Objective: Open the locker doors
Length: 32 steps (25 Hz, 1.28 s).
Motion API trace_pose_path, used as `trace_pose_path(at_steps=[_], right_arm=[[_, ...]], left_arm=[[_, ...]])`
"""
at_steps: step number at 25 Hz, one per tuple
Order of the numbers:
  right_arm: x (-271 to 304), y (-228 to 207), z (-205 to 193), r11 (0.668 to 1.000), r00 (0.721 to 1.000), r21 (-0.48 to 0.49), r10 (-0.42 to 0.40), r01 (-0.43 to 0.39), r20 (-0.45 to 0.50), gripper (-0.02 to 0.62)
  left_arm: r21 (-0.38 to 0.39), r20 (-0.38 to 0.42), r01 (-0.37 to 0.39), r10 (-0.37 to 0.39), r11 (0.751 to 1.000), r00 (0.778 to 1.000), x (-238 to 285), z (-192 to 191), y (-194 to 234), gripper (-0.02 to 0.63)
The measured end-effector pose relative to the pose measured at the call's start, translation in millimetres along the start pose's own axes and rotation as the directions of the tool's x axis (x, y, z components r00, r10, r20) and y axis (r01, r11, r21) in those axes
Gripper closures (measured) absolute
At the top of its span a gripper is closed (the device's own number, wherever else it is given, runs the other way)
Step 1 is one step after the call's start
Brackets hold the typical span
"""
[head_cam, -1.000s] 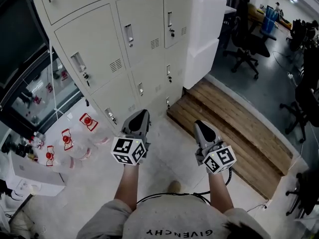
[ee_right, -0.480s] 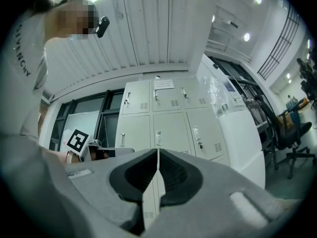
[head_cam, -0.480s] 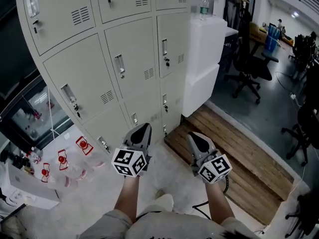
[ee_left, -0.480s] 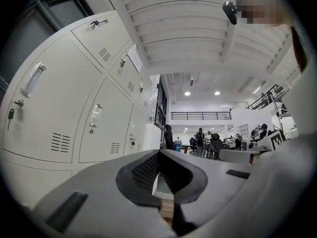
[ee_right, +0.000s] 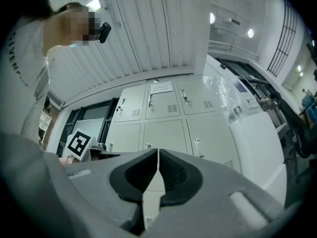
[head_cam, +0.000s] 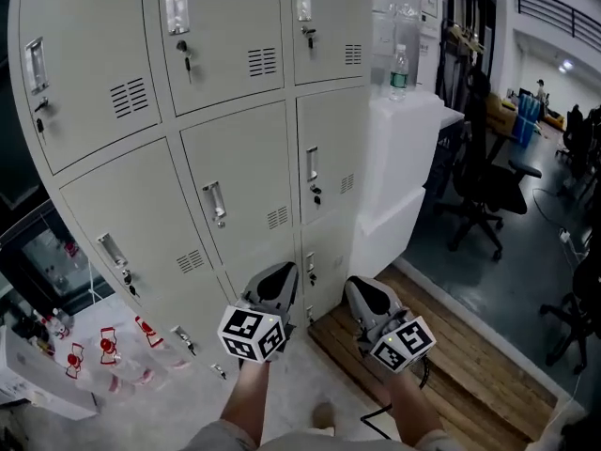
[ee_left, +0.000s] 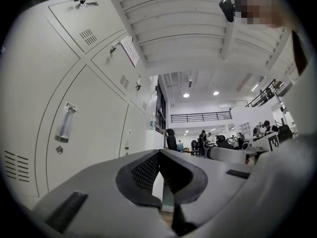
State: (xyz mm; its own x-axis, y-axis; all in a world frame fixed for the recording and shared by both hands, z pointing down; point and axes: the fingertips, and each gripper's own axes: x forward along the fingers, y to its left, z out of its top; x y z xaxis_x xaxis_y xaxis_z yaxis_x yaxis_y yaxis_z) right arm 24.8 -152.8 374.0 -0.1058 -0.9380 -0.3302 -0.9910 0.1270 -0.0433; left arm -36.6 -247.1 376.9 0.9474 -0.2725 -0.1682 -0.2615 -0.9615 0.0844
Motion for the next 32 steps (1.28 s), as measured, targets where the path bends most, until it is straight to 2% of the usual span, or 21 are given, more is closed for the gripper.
trace_pose_path(at_steps=[6,9,12,21,27,32], right_arm=[[79.5,-61.8,22.1,0.995,0.995,-0.028,0.093,-0.092,0.046,0.583],[108.5,-81.6,32.8,0.993,0.991,-0.042,0.117,-0.114,0.069,0.583],[133.7,-100.0,42.4,0.99,0.987,-0.044,0.134,-0.131,0.087,0.584],[198.7,-147.7,68.4,0.973,0.96,-0.031,0.23,-0.228,0.159,0.584],[237.3,-181.3,84.3,0.948,0.934,-0.038,0.318,-0.316,0.164,0.584],[267.3,-203.8,71.3,0.926,0.922,-0.045,0.378,-0.375,0.081,0.583]], left_arm=[[0.034,0.076,-0.051,0.049,0.998,0.996,71.9,34.4,44.1,0.607],[0.07,0.099,-0.051,0.044,0.996,0.994,95.8,50.1,55.9,0.607],[0.071,0.126,-0.071,0.062,0.995,0.99,116.0,66.0,67.5,0.607],[0.166,0.143,-0.158,0.135,0.973,0.98,176.1,95.9,90.0,0.607],[0.179,0.165,-0.263,0.235,0.948,0.958,209.3,110.2,109.0,0.607],[0.181,0.16,-0.358,0.332,0.916,0.93,231.3,119.1,124.9,0.607]])
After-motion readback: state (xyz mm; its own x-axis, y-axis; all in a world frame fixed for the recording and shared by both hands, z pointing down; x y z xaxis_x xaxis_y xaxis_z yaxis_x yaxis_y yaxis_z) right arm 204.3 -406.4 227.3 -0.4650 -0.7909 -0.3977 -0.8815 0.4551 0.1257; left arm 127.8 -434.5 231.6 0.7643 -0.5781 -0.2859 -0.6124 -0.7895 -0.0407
